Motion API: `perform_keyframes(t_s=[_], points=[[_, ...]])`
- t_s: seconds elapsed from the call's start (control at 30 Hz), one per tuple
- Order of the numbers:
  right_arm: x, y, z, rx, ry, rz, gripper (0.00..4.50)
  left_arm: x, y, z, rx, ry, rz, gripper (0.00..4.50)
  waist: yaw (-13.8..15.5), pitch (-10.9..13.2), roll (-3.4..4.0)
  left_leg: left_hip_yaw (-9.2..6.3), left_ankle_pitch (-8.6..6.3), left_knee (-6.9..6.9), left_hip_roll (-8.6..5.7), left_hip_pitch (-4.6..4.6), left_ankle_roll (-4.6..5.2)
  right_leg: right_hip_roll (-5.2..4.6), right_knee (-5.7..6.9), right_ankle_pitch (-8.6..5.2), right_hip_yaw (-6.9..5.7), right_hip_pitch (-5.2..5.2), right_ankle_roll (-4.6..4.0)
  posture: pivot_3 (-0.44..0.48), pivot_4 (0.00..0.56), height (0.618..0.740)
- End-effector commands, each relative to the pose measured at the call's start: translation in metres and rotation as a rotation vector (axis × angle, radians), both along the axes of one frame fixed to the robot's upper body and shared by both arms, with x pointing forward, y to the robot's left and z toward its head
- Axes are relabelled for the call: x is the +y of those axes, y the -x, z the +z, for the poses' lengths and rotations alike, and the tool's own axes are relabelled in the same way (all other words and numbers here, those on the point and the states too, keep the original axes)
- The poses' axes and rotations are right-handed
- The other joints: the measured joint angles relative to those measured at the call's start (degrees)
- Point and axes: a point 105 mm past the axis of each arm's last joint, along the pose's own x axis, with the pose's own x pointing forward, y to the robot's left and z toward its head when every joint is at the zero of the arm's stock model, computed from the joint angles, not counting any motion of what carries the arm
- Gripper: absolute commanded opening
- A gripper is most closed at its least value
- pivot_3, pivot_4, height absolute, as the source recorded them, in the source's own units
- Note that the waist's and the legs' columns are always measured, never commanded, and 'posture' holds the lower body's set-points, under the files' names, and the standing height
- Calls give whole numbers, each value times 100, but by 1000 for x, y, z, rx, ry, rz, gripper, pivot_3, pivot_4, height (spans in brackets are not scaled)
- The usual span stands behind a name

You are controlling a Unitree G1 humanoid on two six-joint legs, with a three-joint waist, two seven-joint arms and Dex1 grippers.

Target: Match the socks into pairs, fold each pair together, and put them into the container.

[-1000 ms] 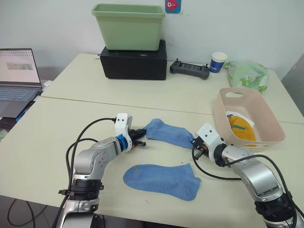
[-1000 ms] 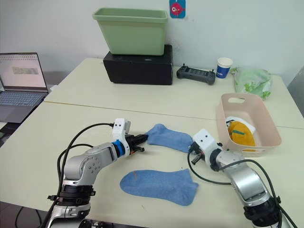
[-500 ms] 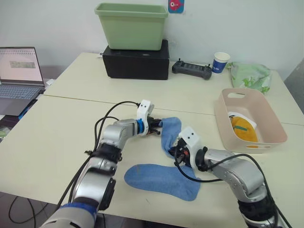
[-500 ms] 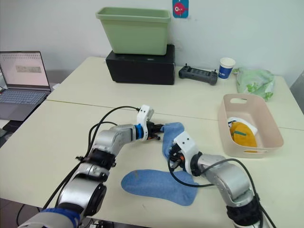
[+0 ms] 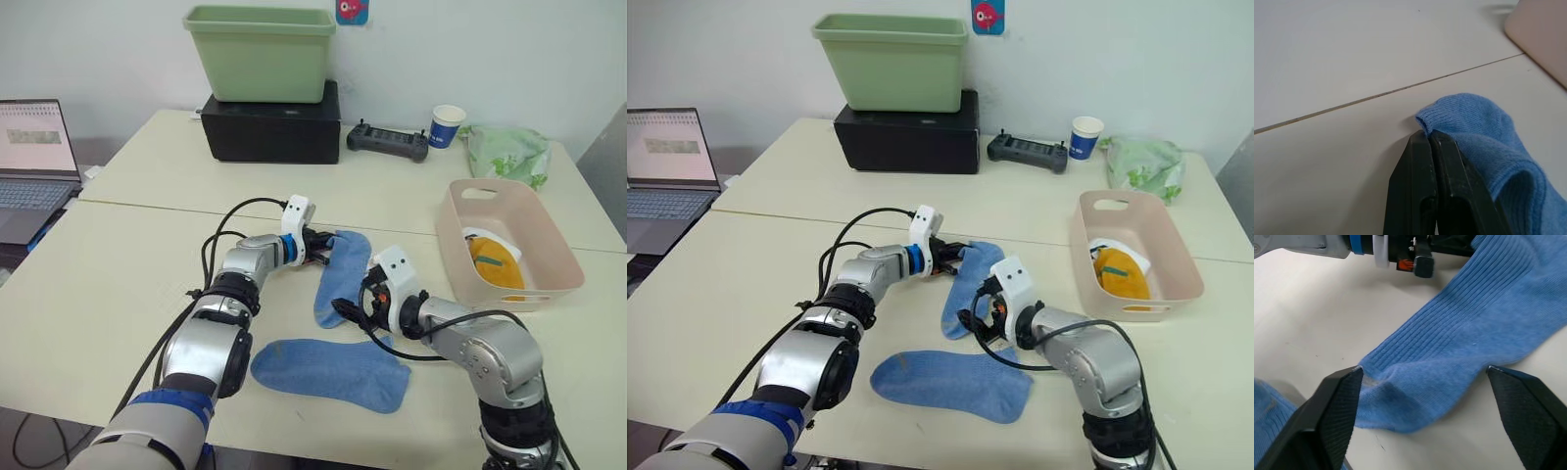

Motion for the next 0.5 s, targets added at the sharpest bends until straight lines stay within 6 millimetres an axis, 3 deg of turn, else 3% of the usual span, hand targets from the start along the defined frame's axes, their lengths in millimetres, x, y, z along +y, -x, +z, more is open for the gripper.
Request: perform_keyframes(t_s=[0.03,0.3,0.43,0.5], points=[[-1,7,12,-47,-25,19,4232,8,2,15,-73,-12,-53,607,-17,0,0,-2,0,-1,1,1,0,1,0,0,-1,0,0,0,150,720],[-1,10,13,-82,2,41,4232,20,-2,21,-117,-36,-28,3182,-14,0,0,-3,5,0,1,0,-5,2,13,0,-1,-3,0,0,150,720],[-5,8,14,-111,26,36,4232,40,-4,34,-204,-83,-10,4455,-33,0,0,-3,5,-1,2,0,-4,4,20,0,1,-11,0,0,150,720],[-7,7,14,-119,33,31,4232,49,-6,38,-233,-102,15,4483,-31,0,0,-3,6,-1,5,0,-2,7,23,0,1,-13,0,0,150,720]])
